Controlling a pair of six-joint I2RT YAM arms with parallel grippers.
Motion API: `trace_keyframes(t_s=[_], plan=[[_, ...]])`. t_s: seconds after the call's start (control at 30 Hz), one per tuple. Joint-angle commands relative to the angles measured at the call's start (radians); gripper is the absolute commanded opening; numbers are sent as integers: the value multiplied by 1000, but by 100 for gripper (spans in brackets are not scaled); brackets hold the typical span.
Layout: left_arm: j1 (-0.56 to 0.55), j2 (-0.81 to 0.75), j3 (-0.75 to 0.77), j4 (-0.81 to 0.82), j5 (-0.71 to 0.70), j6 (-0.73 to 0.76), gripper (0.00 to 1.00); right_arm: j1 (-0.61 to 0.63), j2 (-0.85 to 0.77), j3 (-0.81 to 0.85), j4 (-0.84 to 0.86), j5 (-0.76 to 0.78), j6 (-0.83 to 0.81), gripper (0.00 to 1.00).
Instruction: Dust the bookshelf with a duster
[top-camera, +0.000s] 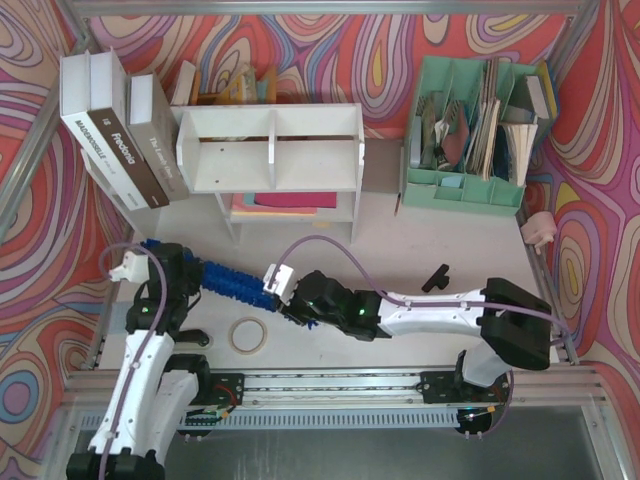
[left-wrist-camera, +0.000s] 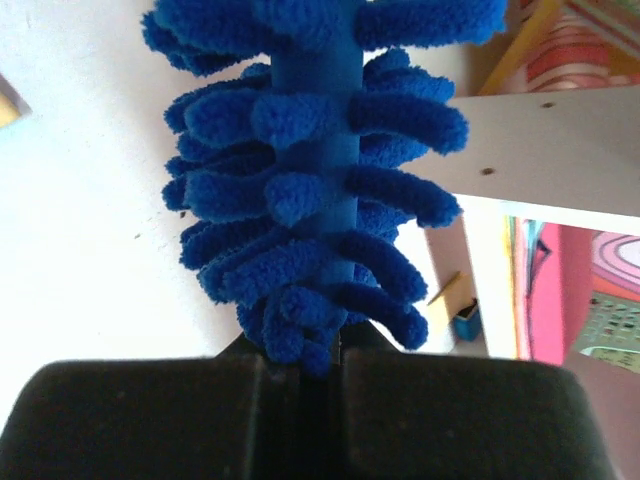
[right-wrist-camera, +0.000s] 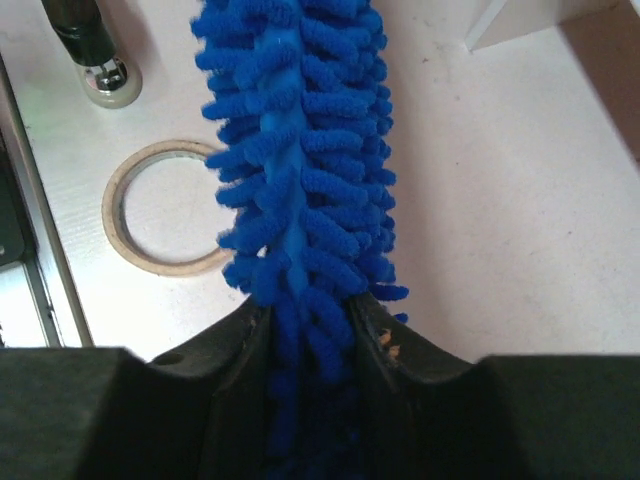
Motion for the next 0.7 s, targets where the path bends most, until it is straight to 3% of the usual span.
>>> trace_keyframes(t_s=[0.0,0.13,0.23,0.5,0.67], plan=[[6,-76,66,-120,-50,51,0,-5,-64,6,-49,17,-17,44],[6,-135,103,-183,-69,45,0,-6,-151,-9,-142,-6,-32,55],[6,-166,134,-216,-86,49,0,-6,-217,-24,-214,-30,-32,69],[6,-173,196,-271,-163,109,0,-5,-321,-27,-406,-82,-7,76],[6,-177,210,-266,-169,111,0,-6,-360,-66,-427,-76,9,78]])
